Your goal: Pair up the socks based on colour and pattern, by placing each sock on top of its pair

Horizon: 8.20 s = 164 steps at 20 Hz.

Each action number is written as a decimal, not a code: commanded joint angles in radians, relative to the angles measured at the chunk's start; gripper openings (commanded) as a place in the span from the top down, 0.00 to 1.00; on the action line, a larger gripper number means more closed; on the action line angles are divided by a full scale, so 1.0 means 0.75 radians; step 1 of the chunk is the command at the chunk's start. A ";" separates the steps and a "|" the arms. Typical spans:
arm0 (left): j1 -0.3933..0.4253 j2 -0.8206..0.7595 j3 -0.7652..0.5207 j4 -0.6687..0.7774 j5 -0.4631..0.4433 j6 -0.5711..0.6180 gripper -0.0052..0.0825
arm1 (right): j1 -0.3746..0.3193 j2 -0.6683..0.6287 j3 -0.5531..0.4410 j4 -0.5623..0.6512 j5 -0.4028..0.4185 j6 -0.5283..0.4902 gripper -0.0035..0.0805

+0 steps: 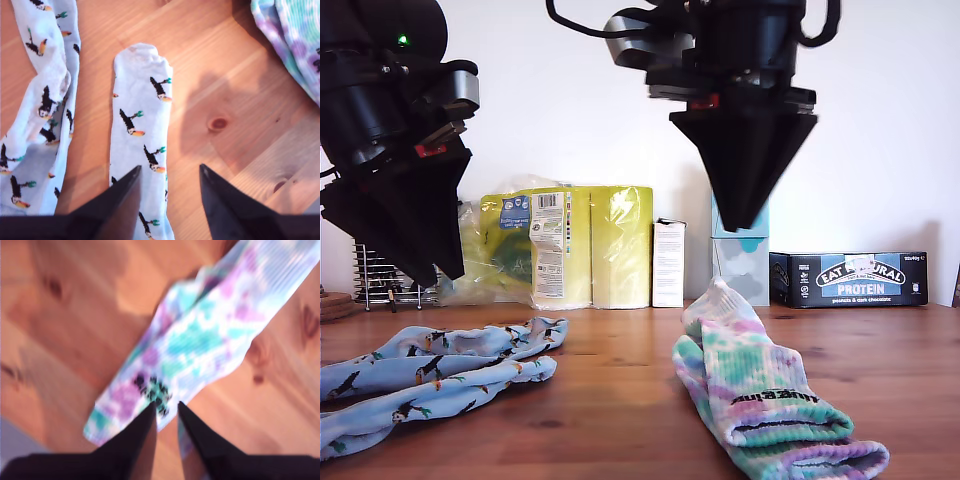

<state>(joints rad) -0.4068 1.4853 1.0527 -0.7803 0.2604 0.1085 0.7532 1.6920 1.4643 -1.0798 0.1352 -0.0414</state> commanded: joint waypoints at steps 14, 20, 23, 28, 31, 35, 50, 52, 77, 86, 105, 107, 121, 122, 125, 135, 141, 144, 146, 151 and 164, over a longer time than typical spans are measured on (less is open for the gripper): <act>0.068 -0.009 -0.014 0.108 0.050 0.252 0.82 | -0.014 -1.112 -1.076 1.247 -0.112 0.007 0.97; 0.068 0.107 -0.015 0.273 0.096 0.355 0.83 | -0.013 -1.343 -1.221 1.192 -0.207 -0.086 0.97; 0.068 0.207 -0.015 0.341 0.096 0.356 0.91 | -0.013 -1.410 -1.230 1.134 -0.230 -0.081 0.97; 0.067 0.336 -0.014 0.385 0.097 0.392 0.97 | -0.012 -1.435 -1.227 0.991 -0.362 -0.079 0.97; 0.066 0.405 -0.014 0.379 0.108 0.390 0.97 | -0.012 -1.435 -1.204 0.825 -0.506 0.006 0.97; 0.040 0.455 -0.014 0.387 0.110 0.391 0.97 | -0.012 -1.433 -0.983 0.494 -0.553 0.053 0.97; -0.140 0.600 0.016 0.936 0.120 -0.164 0.97 | -0.012 -1.415 -0.692 0.350 -0.521 0.014 0.97; -0.139 0.624 0.024 0.963 0.087 -0.183 0.97 | -0.012 -1.415 -0.692 0.333 -0.520 0.013 0.97; -0.075 0.501 0.211 -0.096 -0.044 0.277 0.97 | -0.012 -1.291 -0.692 0.253 -0.521 -0.157 0.97; -0.081 0.632 0.210 -0.075 0.047 0.284 0.97 | -0.012 -1.291 -0.692 0.255 -0.521 -0.156 0.97; -0.064 0.827 0.216 0.349 -0.325 -0.601 0.97 | -0.012 -1.294 -0.692 0.190 -0.522 -0.154 0.97; -0.024 0.827 0.216 0.327 -0.246 -0.685 0.97 | -0.012 -1.294 -0.692 0.192 -0.522 -0.155 0.97; -0.194 0.756 0.272 0.413 0.147 -0.836 0.97 | -0.012 -1.294 -0.692 0.184 -0.605 -0.155 0.97; -0.175 0.744 0.294 0.405 0.133 -0.820 0.97 | -0.012 -1.294 -0.692 0.175 -0.627 -0.156 0.97; -0.143 0.675 0.338 0.340 0.120 -0.776 0.97 | -0.010 -1.295 -0.692 0.149 -0.661 -0.156 0.97; -0.216 0.521 0.330 -0.278 0.119 -0.351 0.97 | -0.010 -1.326 -0.692 0.132 -0.654 -0.190 0.97; -0.323 0.521 0.208 -0.283 -0.080 -0.306 0.97 | -0.010 -1.389 -0.692 0.095 -0.616 -0.190 0.97; -0.334 0.521 0.116 -0.224 -0.084 -0.308 0.97 | -0.010 -1.421 -0.692 0.085 -0.611 -0.184 0.97; -0.334 0.521 0.101 -0.197 -0.082 -0.332 0.97 | -0.010 -1.435 -0.692 0.085 -0.611 -0.183 0.97; -0.402 0.522 0.100 -0.053 0.052 -0.498 0.97 | -0.010 -1.436 -0.692 0.085 -0.612 -0.174 0.97; -0.482 0.343 0.126 0.165 0.048 -0.510 0.97 | -0.010 -1.438 -0.692 0.097 -0.611 -0.186 0.97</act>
<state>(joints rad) -0.7731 1.8130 1.1423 -0.6697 0.3000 -0.2939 0.7410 0.6155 0.9451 -1.0176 -0.3256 -0.1810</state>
